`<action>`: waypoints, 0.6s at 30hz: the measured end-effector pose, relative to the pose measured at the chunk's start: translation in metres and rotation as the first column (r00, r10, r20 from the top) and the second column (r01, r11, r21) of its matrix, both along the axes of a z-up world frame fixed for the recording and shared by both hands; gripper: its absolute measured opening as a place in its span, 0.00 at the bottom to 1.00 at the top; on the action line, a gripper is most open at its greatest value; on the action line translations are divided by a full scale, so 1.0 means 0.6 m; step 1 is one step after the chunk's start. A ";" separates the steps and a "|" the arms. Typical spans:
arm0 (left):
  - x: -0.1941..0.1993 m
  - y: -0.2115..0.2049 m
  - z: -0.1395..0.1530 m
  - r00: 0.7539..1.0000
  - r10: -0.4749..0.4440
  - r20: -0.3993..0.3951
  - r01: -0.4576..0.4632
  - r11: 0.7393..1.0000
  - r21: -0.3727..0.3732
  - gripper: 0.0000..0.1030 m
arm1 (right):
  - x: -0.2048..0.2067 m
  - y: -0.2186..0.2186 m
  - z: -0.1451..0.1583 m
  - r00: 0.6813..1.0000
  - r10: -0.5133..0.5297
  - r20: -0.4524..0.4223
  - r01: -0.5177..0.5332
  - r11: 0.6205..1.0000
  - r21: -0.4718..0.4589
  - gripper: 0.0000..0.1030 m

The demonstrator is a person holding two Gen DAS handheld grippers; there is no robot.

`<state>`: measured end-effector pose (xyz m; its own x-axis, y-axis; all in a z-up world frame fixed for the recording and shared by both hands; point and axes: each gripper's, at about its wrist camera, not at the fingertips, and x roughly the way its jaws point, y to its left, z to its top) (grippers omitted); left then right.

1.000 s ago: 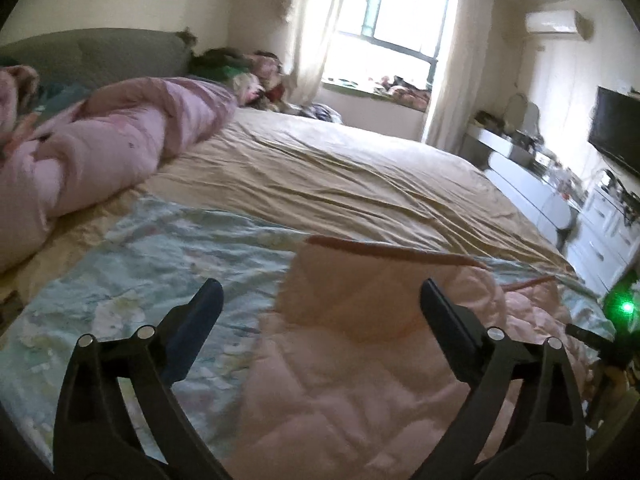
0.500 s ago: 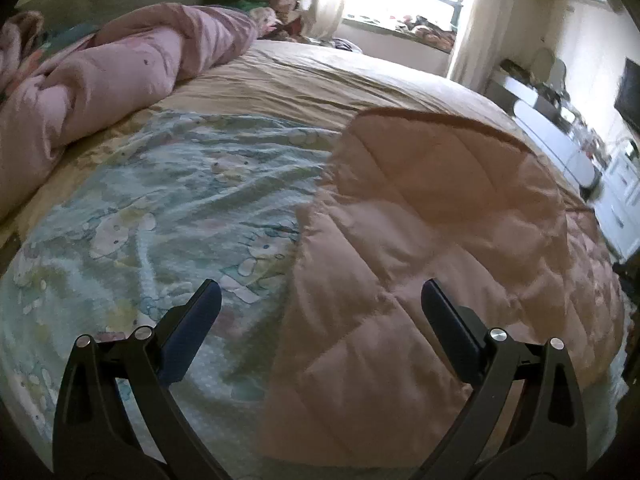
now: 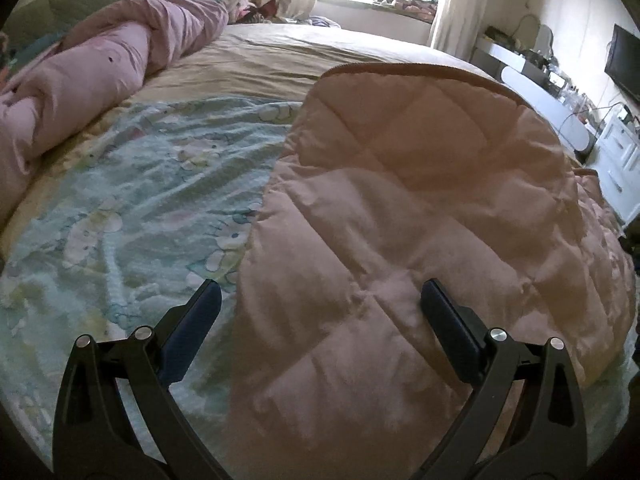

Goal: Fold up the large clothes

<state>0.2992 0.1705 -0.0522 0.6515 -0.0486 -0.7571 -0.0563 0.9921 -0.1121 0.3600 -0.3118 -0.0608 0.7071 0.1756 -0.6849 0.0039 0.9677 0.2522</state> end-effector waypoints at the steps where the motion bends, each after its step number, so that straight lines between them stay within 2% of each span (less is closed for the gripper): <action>1: 0.002 -0.003 -0.002 1.000 -0.006 0.000 0.006 1.000 -0.001 0.89 | -0.002 0.005 0.000 1.000 0.005 0.007 -0.005 1.000 -0.022 0.53; 3: 0.004 -0.007 -0.006 1.000 -0.023 0.005 0.023 1.000 -0.015 0.56 | -0.010 0.013 0.001 0.999 0.022 0.024 -0.021 0.999 -0.047 0.36; 4: 0.004 -0.011 -0.005 1.000 -0.018 0.007 0.018 1.000 0.000 0.49 | -0.015 0.015 0.004 0.999 0.023 0.036 -0.021 0.998 -0.052 0.28; 6: 0.005 -0.019 0.006 0.999 -0.028 0.022 0.028 0.999 0.018 0.21 | -0.018 0.014 0.010 0.999 0.020 0.046 -0.018 0.999 -0.041 0.21; 7: 0.007 -0.024 0.012 0.999 -0.018 0.031 0.017 0.999 0.048 0.14 | -0.019 0.012 0.018 0.998 0.008 0.057 -0.007 1.000 -0.025 0.19; 8: 0.011 -0.025 0.024 0.999 -0.011 0.049 0.008 0.998 0.060 0.15 | -0.018 0.009 0.028 0.998 -0.008 0.069 0.009 1.000 -0.009 0.19; 11: 0.033 -0.013 0.040 0.999 0.018 0.051 -0.020 0.999 0.034 0.15 | 0.002 -0.002 0.044 0.995 -0.068 0.074 0.064 0.997 0.051 0.18; 13: 0.053 -0.012 0.039 0.998 0.034 0.044 -0.036 0.998 0.048 0.15 | 0.020 0.000 0.044 0.993 -0.090 0.071 0.088 0.995 0.036 0.18; 18: 0.083 -0.022 0.013 0.999 0.049 0.001 -0.049 0.993 0.106 0.17 | 0.080 0.007 0.003 0.988 -0.155 -0.023 0.156 0.988 0.014 0.18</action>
